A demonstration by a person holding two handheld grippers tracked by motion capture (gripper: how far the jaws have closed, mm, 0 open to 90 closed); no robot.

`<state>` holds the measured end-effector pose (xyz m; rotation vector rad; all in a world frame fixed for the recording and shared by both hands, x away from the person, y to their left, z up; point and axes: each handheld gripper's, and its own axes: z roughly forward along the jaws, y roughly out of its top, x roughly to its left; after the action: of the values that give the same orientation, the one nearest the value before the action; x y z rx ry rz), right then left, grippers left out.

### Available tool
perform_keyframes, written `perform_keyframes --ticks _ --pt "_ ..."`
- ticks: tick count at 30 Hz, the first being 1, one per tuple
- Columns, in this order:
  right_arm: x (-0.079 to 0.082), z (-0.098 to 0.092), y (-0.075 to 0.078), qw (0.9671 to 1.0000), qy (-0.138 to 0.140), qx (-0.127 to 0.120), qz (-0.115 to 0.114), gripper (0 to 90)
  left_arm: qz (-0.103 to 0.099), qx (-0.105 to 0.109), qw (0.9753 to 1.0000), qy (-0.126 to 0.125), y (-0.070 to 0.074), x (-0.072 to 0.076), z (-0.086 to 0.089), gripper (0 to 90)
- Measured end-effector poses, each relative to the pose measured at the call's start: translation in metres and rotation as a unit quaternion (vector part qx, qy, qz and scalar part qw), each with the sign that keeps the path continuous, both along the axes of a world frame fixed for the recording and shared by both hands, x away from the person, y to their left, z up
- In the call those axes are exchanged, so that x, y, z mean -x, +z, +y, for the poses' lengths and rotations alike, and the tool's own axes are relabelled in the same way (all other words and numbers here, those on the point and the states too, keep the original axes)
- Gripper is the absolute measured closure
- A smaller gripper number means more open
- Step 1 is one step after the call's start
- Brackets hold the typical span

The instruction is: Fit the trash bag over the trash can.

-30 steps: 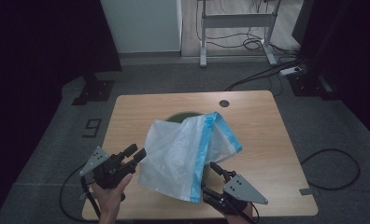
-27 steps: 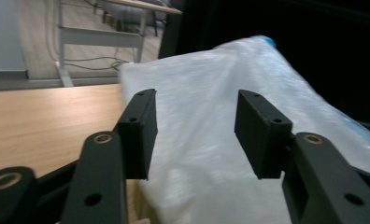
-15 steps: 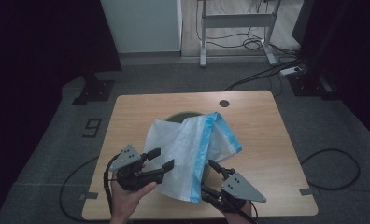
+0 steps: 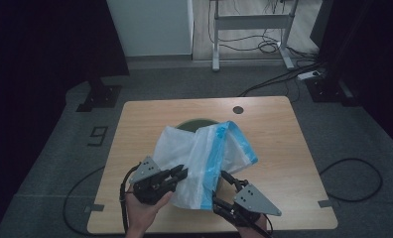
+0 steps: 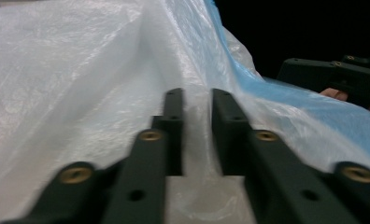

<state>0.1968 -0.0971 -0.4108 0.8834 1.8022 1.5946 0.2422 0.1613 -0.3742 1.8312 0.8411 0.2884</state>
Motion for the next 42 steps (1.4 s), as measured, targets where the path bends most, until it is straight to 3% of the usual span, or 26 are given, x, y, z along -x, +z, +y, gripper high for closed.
perform_keyframes --ticks 3,7,13,17,21,28,31,34,42 --pt "0.0 0.0 -0.001 1.0 0.001 -0.002 0.002 39.1 -0.008 0.013 0.9999 0.0 0.0 0.0 0.003 89.5" --pt "0.002 0.0 -0.003 0.9999 0.005 -0.006 0.009 38.7 -0.028 0.052 0.9983 0.002 0.001 0.004 0.011 89.9" --pt "0.006 -0.001 -0.006 0.9998 0.01 -0.013 0.015 37.6 -0.052 0.121 0.9912 -0.004 -0.002 0.01 0.024 89.9" --pt "0.002 -0.003 -0.004 0.9996 0.009 -0.018 0.019 37.3 -0.061 0.147 0.9872 -0.01 -0.005 0.013 0.029 89.9" --pt "-0.001 -0.003 -0.003 0.9993 0.013 -0.022 0.026 37.0 -0.056 0.178 0.9823 -0.022 -0.006 0.013 0.034 89.9" --pt "-0.005 -0.003 -0.001 0.9991 0.011 -0.028 0.029 36.9 -0.051 0.196 0.9785 -0.041 -0.006 0.015 0.033 89.9" --pt "-0.012 -0.007 0.004 0.9991 -0.001 -0.033 0.027 37.4 -0.052 0.199 0.9778 -0.042 -0.004 0.016 0.035 89.9" --pt "-0.021 -0.012 0.009 0.9989 -0.011 -0.036 0.027 37.9 -0.048 0.21 0.9755 -0.045 -0.004 0.015 0.037 89.9" --pt "-0.044 -0.026 0.024 0.9983 -0.038 -0.038 0.021 41.4 -0.038 0.22 0.9738 -0.044 -0.008 0.011 0.041 89.9"
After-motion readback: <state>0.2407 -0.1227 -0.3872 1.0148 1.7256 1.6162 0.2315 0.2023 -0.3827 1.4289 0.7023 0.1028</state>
